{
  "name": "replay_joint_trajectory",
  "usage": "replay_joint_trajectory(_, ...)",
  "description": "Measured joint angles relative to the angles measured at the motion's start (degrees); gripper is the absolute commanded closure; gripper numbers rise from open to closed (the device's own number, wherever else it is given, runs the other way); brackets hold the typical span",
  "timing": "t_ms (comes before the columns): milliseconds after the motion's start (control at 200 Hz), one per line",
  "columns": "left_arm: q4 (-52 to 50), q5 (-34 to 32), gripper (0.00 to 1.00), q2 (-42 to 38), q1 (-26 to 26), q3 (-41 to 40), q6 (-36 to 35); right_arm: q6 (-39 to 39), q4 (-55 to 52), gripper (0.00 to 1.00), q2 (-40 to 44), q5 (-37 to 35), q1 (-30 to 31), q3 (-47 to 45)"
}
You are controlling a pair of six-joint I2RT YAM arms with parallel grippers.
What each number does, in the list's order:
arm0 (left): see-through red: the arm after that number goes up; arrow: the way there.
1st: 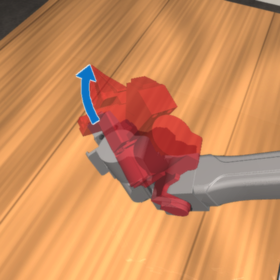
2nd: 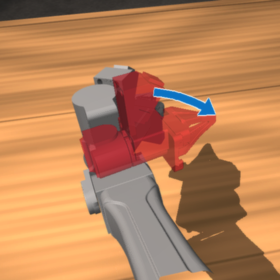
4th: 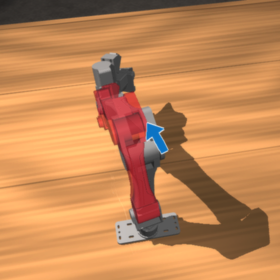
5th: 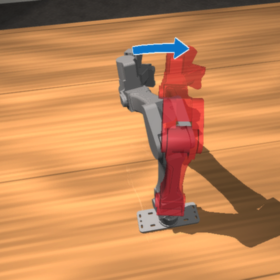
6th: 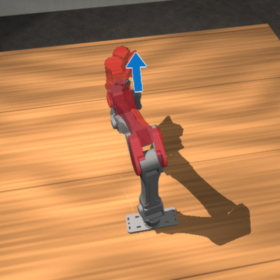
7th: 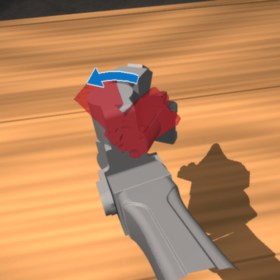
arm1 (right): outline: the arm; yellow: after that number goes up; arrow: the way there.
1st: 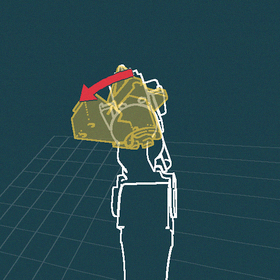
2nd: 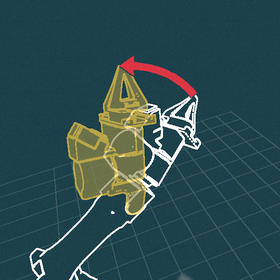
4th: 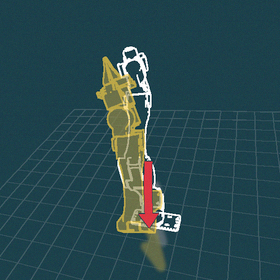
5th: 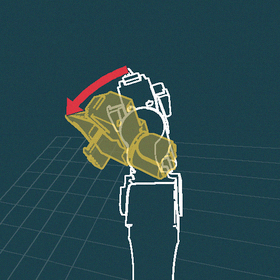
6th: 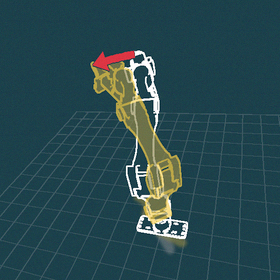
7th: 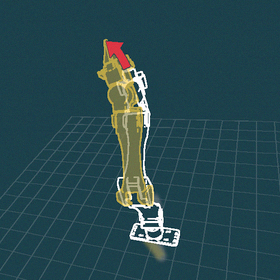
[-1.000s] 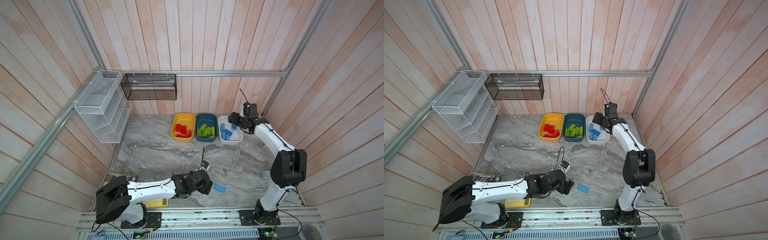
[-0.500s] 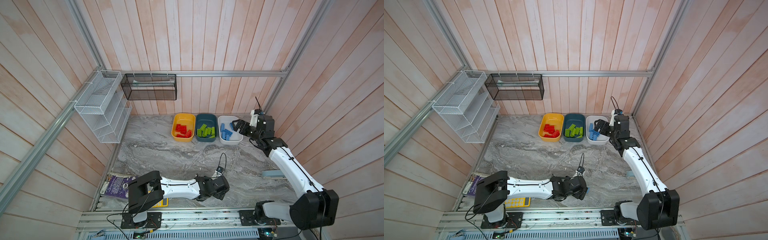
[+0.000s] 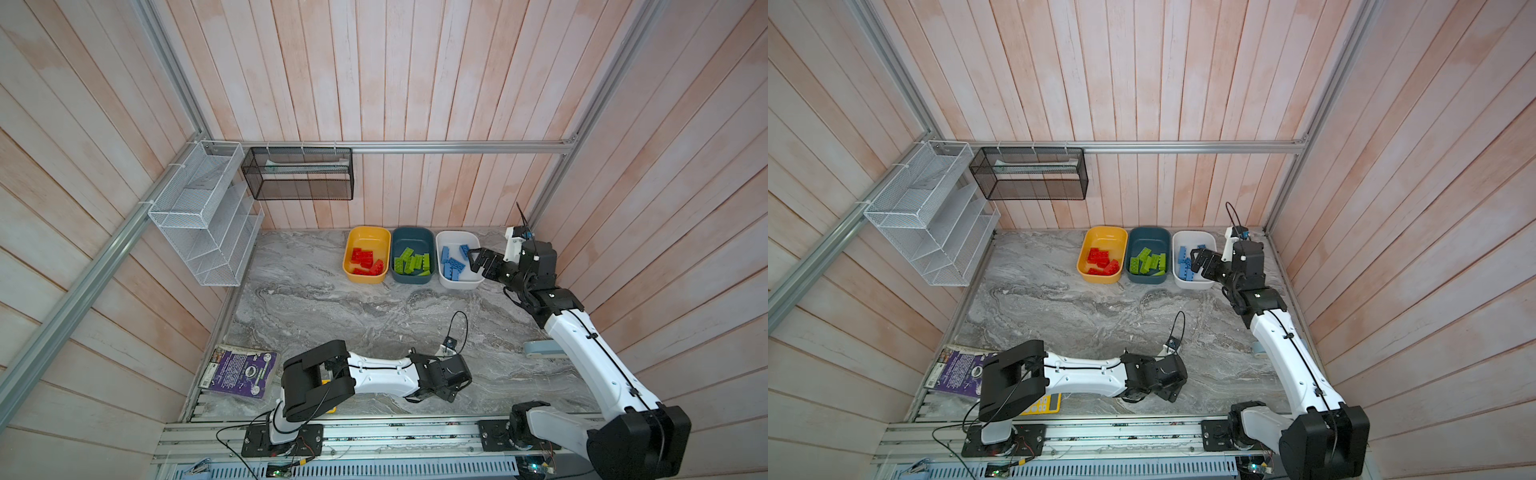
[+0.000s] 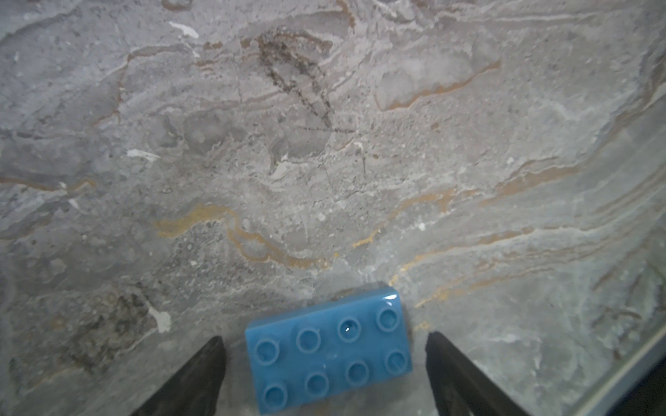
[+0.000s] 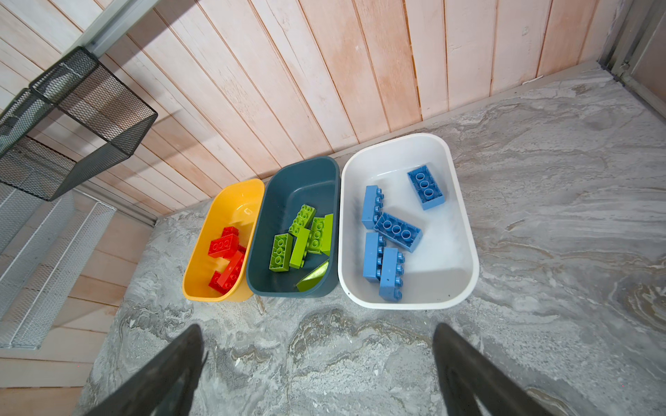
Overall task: Sort the legos into containers by color
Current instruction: Pick up the lego from the middle-left of the table.
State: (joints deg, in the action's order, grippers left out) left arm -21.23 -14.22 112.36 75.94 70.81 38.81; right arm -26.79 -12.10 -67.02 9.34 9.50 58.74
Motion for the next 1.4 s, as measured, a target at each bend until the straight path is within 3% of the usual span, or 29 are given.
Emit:
replay_joint_trajectory(110,-0.4,-0.1,0.20,0.6,0.0,0.8,0.0,0.2,-0.2,0.02,0.1,0.0,0.0,0.0)
replay_joint_trajectory(330,-0.9,-1.1,0.41,1.5,0.0,2.5,0.9,0.3,-0.6,0.02,1.0,0.0,0.0,-0.6)
replay_joint_trajectory(875,-3.8,-1.1,0.41,1.7,-1.4,3.8,-0.9,0.4,-1.2,0.02,2.1,0.0,0.0,-0.7)
replay_joint_trajectory(1400,-2.6,-0.1,0.40,-0.4,-14.4,6.0,-8.0,-0.5,-1.7,0.02,4.0,0.0,0.0,-1.0)
